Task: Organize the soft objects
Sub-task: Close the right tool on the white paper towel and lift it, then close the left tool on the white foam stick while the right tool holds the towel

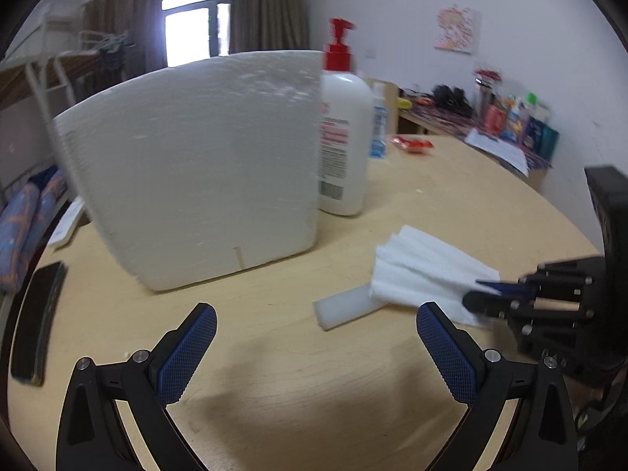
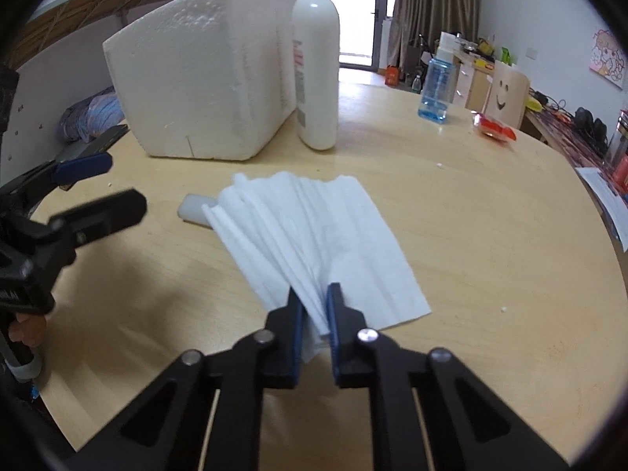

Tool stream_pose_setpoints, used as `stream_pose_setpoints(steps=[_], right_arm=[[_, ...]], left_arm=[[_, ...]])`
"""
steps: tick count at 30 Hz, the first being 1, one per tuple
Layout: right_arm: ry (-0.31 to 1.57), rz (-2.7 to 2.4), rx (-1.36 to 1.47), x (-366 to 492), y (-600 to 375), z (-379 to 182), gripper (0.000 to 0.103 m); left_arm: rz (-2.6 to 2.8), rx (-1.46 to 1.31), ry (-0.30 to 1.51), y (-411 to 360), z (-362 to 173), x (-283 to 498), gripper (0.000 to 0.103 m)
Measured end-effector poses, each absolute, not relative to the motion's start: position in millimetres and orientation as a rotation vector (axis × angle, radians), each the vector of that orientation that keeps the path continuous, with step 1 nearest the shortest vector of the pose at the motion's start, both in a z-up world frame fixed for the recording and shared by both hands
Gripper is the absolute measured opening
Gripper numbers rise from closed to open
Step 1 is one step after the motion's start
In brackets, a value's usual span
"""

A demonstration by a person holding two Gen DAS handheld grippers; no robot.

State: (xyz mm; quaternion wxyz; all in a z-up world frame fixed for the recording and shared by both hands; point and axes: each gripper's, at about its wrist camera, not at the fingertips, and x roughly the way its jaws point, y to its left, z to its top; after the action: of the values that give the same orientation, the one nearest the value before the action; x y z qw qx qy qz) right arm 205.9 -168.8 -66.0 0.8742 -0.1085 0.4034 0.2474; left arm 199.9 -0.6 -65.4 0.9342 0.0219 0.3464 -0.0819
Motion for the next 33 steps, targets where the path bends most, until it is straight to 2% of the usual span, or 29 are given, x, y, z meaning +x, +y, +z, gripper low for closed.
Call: stream_pose_setpoints(steps=[19,31,33], right_arm=[[0.776,0.395,-0.084,197.0,-235.2,-41.4,0.011],[0.781,0.333,-0.025,189.9,-259.2,-43.3,0.011],[0.779,0.327,-0.019,188.1,-260.9,-42.6,0.011]], left_arm=[[-0.359,0.186,0.772,-24.2,-80.1,228.5,0.101],[-0.46,0.184,0.869,-23.7,-91.1,247.5,0.077],[-0.486,0.197,0.877,-24.7,-92.8,249.4,0.075]])
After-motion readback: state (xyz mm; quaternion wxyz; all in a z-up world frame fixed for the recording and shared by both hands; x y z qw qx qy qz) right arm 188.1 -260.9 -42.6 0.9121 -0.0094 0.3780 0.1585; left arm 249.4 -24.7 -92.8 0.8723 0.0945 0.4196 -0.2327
